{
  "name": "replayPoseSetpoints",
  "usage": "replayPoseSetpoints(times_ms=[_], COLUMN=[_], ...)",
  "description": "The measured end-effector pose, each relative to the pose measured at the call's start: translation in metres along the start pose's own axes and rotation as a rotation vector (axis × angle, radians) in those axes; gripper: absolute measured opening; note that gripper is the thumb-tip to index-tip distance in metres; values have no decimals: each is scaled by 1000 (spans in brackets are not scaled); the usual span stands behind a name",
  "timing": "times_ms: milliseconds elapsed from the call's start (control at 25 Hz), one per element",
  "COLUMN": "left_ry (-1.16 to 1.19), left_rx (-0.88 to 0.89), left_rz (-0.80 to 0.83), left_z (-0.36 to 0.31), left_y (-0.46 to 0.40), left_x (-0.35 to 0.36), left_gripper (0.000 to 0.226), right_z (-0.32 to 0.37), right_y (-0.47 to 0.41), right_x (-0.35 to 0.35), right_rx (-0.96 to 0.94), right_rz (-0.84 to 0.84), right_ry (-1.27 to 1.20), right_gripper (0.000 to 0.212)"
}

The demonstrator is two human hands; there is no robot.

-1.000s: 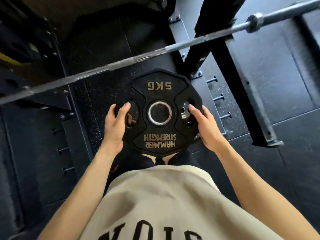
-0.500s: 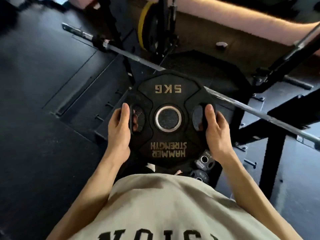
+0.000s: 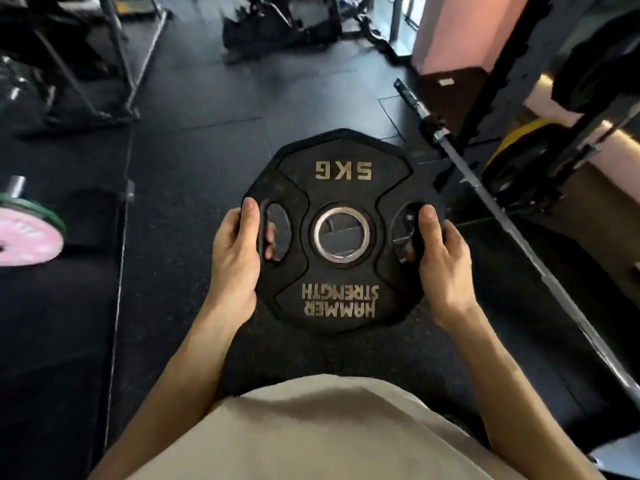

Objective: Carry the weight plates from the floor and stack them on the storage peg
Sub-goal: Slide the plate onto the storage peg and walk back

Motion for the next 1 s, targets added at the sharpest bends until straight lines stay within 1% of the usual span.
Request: replayPoseSetpoints(times_ms=[80,240,360,440,560,640,720,800,920,1000], left_ry=[7,-4,12,34,68,94,109,109,95,94], left_rx=[69,160,179,173,153,120,94,83,78,55], left_rz=[-41,-109,-166,-179,-196,-221,-242,-253,-266,-283], left_z=[-19,-54,-74,-83,-90,-92,-95,-100,-114,-125], left_y=[-9,-28,-45,-60,-88,-114,-148,-182,-254,-304], left_x=[-56,-154,-220,-249,-279,-294,-303,-307,-304,-299], left_gripper=[38,41,40,39,36,33,31,30,30,30], right_z=[12,28,44,49,51,51,48,44,37,38], right_y=[8,29,39,39,26,10,-15,-40,-100,-143], right_x=[59,163,235,272,322,355,386,415,466,495], right_rx=[-40,-74,-100,-106,-82,-75,-60,-51,-11,19], right_rz=[67,144,214,239,292,316,333,354,378,381], right_ry=[0,-38,-38,-44,-87,-87,-82,-105,-128,-122], right_gripper=[47,50,62,67,59,60,60,55,48,47])
Point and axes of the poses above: each hand's wrist, its own y-axis away from the middle knuckle, its own x-axis out of the palm, z = x × y, the point moved 9 cm from there along -y, towards the middle knuckle, and after that the axes turned 5 degrees about -x, right-handed, at the moved point
